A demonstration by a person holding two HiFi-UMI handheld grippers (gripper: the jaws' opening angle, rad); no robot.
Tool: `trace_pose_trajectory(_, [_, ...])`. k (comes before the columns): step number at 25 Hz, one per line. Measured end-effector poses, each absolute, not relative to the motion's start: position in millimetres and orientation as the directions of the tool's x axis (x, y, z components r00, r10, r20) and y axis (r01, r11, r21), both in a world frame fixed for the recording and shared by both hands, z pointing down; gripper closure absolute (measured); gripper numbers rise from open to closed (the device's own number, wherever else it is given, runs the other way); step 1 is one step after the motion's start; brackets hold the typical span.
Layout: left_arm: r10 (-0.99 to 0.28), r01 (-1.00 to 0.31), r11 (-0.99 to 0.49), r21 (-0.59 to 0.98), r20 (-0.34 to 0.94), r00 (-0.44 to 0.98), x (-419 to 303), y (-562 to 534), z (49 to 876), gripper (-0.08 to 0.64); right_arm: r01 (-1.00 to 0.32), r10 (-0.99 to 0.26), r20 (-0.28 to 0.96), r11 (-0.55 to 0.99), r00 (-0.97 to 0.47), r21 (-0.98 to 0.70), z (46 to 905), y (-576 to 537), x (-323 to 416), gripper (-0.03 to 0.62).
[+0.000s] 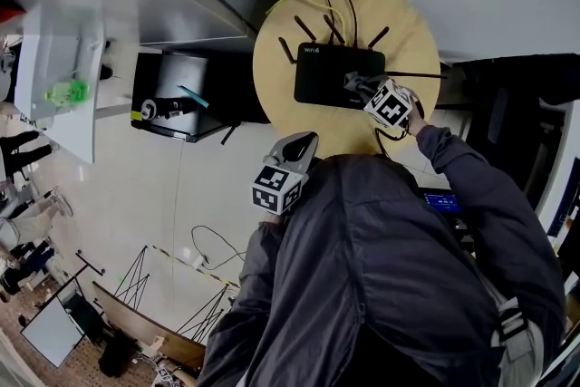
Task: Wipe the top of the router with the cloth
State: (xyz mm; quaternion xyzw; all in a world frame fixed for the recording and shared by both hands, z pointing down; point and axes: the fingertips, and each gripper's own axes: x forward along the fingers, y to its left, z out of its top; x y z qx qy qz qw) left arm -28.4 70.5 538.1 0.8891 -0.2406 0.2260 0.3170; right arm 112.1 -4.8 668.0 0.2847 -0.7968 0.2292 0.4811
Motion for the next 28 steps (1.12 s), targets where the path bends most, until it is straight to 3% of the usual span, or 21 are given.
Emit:
trace_pose_trajectory(17, [-0.284, -0.568, -0.689, 0.450, 0.553, 0.783, -29.0, 68.7, 534.9, 0.560, -0.654, -0.163, 0.871, 0.726, -0.464, -0.213, 666.8, 35.1, 100.0, 0.554])
trace_pose_trajectory(23, [-0.287, -0.569, -0.688, 0.450, 0.552, 0.783, -30.3, 69.9, 535.9, 0.560, -0.779, -0.327, 0.884, 0.624, -0.333, -0.063, 661.0, -29.7, 161.0, 0.554])
trace_pose_trajectory(28, [-0.289, -0.569, -0.690, 0.448, 0.550, 0.784, -29.1, 72.0, 534.8, 0.560, -0.847, -0.334, 0.915, 0.531, -0.228, -0.017, 665.9, -52.6, 181.1, 0.554])
